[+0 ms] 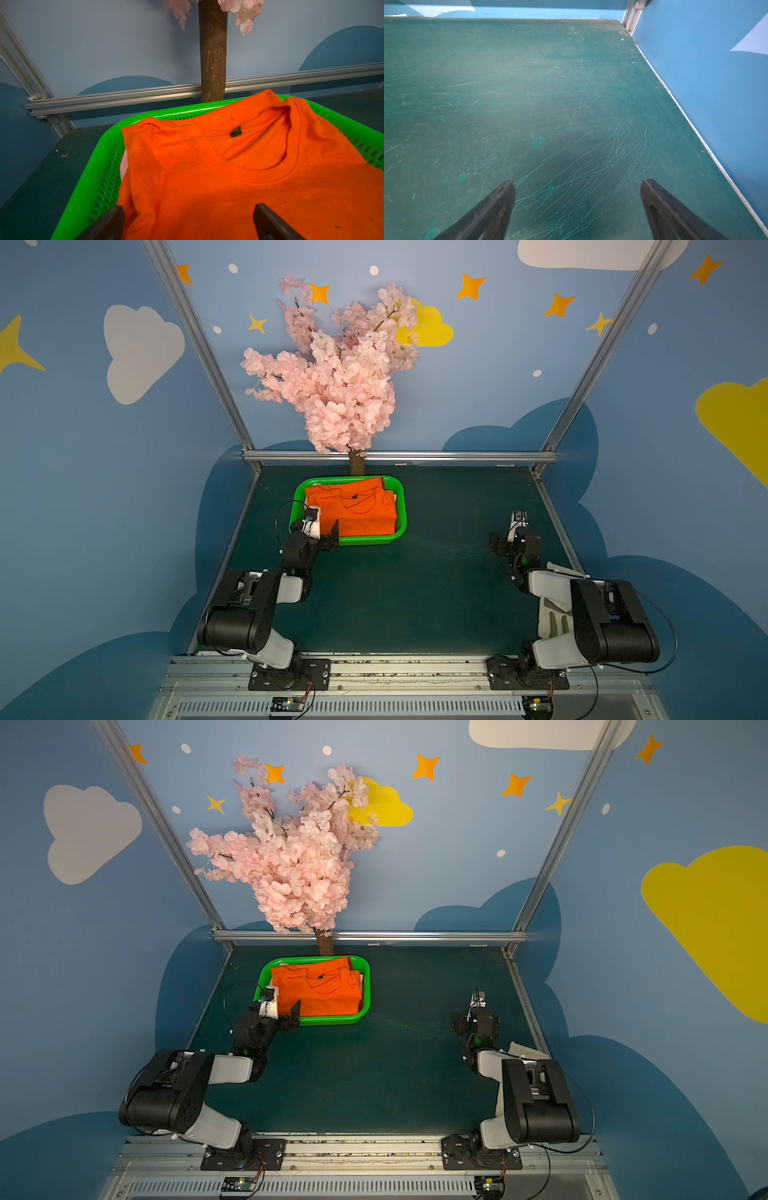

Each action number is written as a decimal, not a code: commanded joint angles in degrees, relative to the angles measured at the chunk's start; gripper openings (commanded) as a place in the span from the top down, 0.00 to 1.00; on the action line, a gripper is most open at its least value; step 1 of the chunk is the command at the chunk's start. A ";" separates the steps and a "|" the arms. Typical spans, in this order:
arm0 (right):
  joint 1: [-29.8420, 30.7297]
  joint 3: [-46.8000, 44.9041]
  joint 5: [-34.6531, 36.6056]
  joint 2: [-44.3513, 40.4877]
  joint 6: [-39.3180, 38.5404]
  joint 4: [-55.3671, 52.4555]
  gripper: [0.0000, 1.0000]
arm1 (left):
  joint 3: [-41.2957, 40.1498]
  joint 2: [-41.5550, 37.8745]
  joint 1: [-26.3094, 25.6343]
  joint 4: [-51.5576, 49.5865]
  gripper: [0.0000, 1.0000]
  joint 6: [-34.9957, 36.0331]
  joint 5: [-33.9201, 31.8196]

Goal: Put the folded t-shirts into the basket
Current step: Reset both arms

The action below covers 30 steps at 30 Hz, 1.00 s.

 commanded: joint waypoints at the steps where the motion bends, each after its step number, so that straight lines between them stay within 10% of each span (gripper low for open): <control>1: -0.17 1.02 -0.21 0.02 0.01 -0.05 0.02 | -0.35 1.60 -0.39 -6.89 0.00 2.77 -1.05; 30: 0.28 1.19 0.37 0.08 -0.23 -0.14 0.02 | -0.54 1.69 -0.94 -6.46 0.00 3.22 -1.36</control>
